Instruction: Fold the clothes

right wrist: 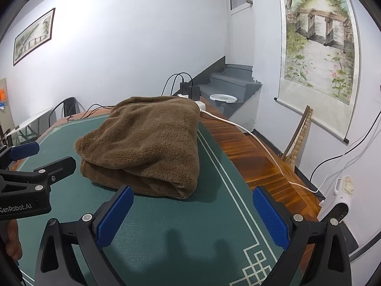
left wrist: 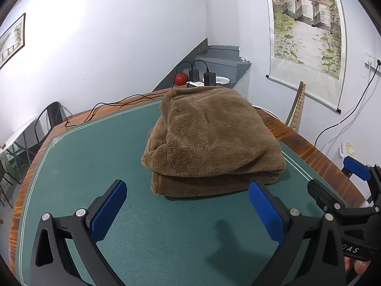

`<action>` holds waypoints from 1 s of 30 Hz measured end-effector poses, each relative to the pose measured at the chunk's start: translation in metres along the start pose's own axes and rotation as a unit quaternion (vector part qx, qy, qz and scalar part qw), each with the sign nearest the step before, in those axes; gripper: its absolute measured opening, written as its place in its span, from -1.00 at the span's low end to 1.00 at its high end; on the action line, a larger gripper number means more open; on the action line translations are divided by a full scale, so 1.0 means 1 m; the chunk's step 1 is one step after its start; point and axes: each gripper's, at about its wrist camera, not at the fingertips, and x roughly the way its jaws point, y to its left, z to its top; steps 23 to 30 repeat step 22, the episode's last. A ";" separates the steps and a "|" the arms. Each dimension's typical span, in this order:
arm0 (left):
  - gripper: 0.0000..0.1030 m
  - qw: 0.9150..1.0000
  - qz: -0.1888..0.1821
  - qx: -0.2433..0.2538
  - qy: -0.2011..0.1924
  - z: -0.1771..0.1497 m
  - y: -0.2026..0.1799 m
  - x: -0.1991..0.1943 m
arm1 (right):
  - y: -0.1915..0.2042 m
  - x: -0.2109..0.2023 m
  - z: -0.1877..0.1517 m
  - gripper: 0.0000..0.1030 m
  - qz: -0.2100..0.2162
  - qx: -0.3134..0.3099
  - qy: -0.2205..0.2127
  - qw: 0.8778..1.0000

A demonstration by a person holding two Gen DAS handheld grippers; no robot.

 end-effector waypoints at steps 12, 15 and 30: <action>1.00 1.000 0.001 0.004 -0.007 -0.001 -0.001 -0.003 | -0.004 -0.001 0.002 0.97 0.000 0.004 -0.003 1.000; 1.00 1.000 0.000 0.006 -0.008 -0.001 -0.001 -0.003 | -0.002 0.000 0.000 0.98 0.001 0.001 0.000 1.000; 1.00 1.000 -0.001 0.005 -0.008 -0.003 0.000 -0.002 | -0.001 0.002 -0.002 0.98 0.000 0.001 0.003 1.000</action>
